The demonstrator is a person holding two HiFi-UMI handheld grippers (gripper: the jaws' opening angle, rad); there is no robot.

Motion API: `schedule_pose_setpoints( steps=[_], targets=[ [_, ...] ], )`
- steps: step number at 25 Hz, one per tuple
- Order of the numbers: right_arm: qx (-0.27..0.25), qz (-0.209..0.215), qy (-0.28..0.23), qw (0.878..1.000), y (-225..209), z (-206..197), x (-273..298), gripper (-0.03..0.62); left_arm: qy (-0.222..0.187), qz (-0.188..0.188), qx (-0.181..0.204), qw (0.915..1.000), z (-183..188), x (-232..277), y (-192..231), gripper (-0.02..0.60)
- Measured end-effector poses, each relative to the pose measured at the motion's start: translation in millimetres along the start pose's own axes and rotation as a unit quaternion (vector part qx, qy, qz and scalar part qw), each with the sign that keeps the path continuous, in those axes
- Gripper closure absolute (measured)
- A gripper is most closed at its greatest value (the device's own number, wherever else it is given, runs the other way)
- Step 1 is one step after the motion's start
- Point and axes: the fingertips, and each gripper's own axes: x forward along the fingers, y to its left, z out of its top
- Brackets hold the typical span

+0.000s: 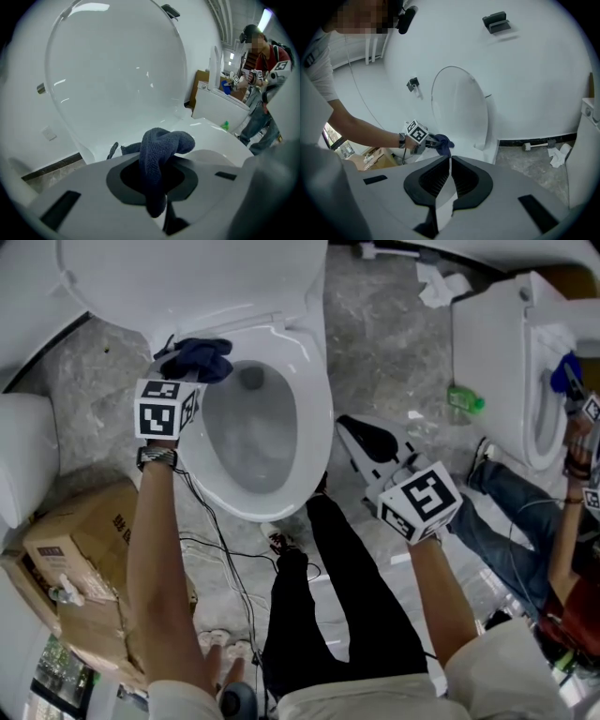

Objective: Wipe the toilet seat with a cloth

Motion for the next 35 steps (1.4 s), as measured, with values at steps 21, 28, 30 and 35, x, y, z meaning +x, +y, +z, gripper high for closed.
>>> schedule_pose_setpoints(
  steps=[21,28,30,35],
  targets=[
    [-0.016,-0.076,-0.066,0.995,17.0,96.4,-83.0,0.557,-0.220,-0.032,-0.116,0.9682,114.8,-143.2,-61.4,0.540],
    [-0.041,-0.084,-0.087,0.992,62.8,139.9,-116.3,0.557,-0.238,-0.035,-0.067,0.9684,141.4,-232.9,-95.3,0.540],
    [-0.050,-0.087,-0.100,0.990,77.3,157.3,-125.3,0.557,-0.250,-0.031,-0.049,0.9666,152.5,-258.5,-101.3,0.540],
    [-0.091,-0.083,-0.129,0.984,119.2,204.4,-150.3,0.559,-0.291,-0.021,-0.031,0.9559,178.6,-328.8,-107.5,0.540]
  ],
)
